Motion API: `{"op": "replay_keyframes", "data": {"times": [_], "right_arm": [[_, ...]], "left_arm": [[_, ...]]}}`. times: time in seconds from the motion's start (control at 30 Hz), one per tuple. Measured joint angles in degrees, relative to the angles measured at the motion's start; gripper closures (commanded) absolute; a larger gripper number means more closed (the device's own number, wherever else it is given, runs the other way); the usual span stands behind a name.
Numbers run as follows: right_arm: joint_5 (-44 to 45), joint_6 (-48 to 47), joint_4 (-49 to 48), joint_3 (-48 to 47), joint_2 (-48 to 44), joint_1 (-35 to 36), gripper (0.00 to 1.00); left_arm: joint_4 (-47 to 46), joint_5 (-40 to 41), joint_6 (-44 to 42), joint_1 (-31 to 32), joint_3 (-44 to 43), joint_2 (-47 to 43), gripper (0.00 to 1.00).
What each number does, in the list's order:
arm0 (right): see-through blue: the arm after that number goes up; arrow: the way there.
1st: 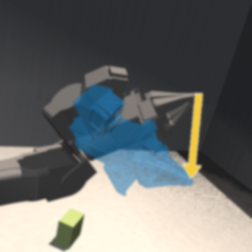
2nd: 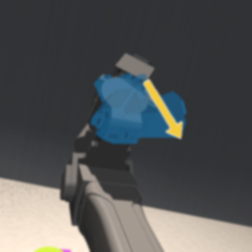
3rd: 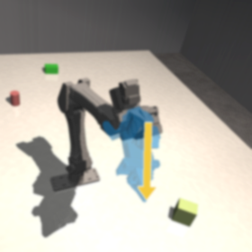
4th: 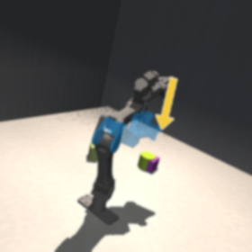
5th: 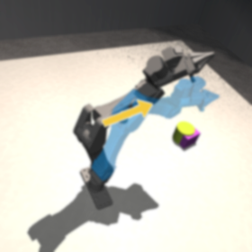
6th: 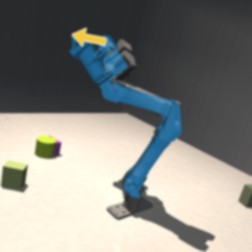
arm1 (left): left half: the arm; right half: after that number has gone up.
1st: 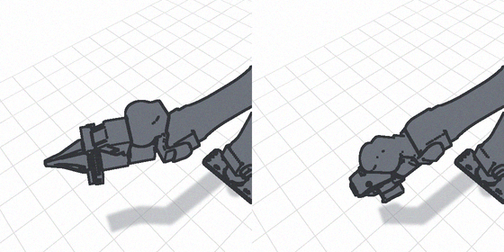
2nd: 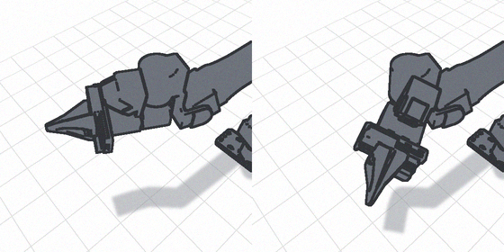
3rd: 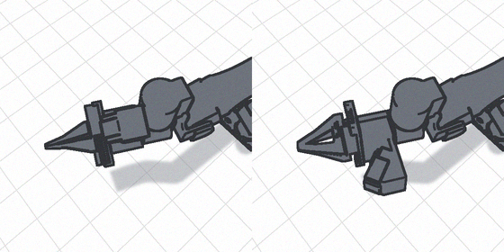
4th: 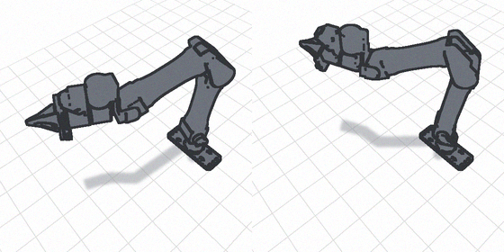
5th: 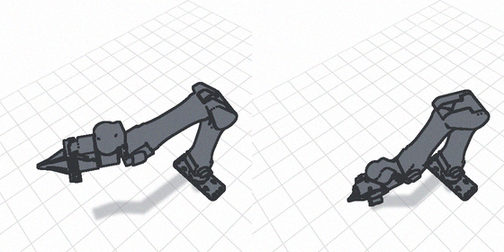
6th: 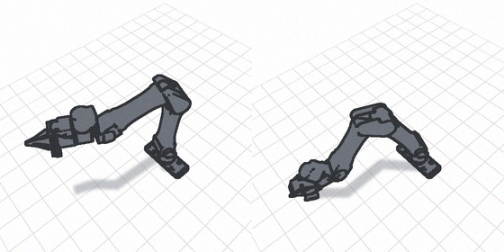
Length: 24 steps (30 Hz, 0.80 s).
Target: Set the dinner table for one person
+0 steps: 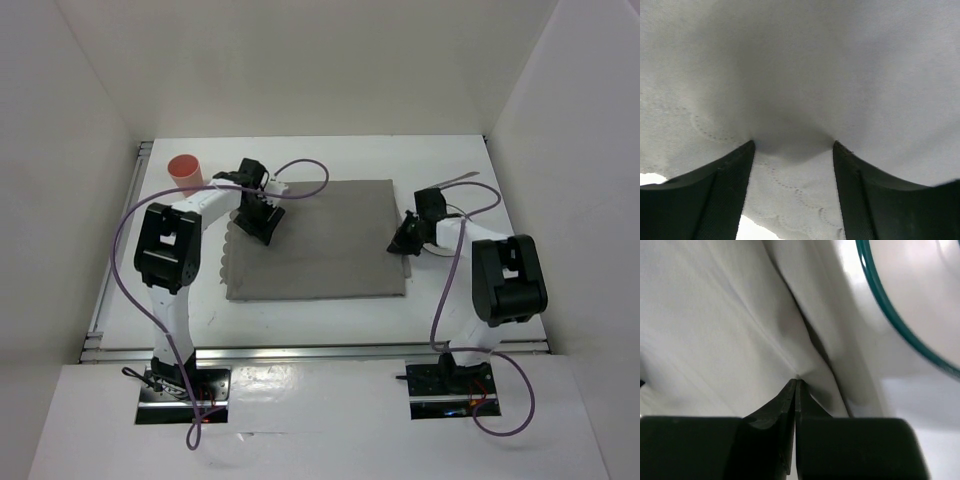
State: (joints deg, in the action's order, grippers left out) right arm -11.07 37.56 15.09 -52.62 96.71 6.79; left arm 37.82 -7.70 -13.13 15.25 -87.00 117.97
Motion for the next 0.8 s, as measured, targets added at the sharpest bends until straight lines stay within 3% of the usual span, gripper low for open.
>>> {"op": "replay_keyframes", "data": {"times": [0.07,0.1,0.2,0.27,0.4,0.53,0.6,0.8], "right_arm": [[-0.1,0.5,0.8,1.7,-3.2,0.0,0.77],[0.1,0.4,1.8,1.9,-5.3,0.0,0.60],[1.4,-1.0,5.2,0.0,-10.9,-0.1,0.35],[2.4,-2.0,7.3,-3.7,-12.8,-0.3,0.25],[2.4,0.7,7.1,-3.3,-18.7,-4.3,0.23],[4.4,11.8,6.2,11.5,-32.2,-11.6,0.24],[6.0,18.6,6.4,17.2,-36.9,-11.8,0.24],[11.3,34.9,0.0,27.9,-38.4,-11.6,0.27]], "left_arm": [[0.3,-0.2,0.1,0.0,0.0,-0.2,0.23],[0.8,-0.1,0.1,0.1,-0.1,-0.3,0.19],[2.6,-0.1,0.5,0.0,-0.8,-1.2,0.17],[3.9,-0.1,1.3,0.0,-2.3,-2.2,0.17],[4.7,-0.1,2.8,0.0,-4.5,-8.0,0.16],[4.7,-0.3,3.3,-0.7,-4.5,-17.7,0.14],[4.5,-0.7,3.3,-1.3,-3.8,-21.9,0.14],[5.3,-1.5,3.3,-4.5,1.7,-28.5,0.14]]}}
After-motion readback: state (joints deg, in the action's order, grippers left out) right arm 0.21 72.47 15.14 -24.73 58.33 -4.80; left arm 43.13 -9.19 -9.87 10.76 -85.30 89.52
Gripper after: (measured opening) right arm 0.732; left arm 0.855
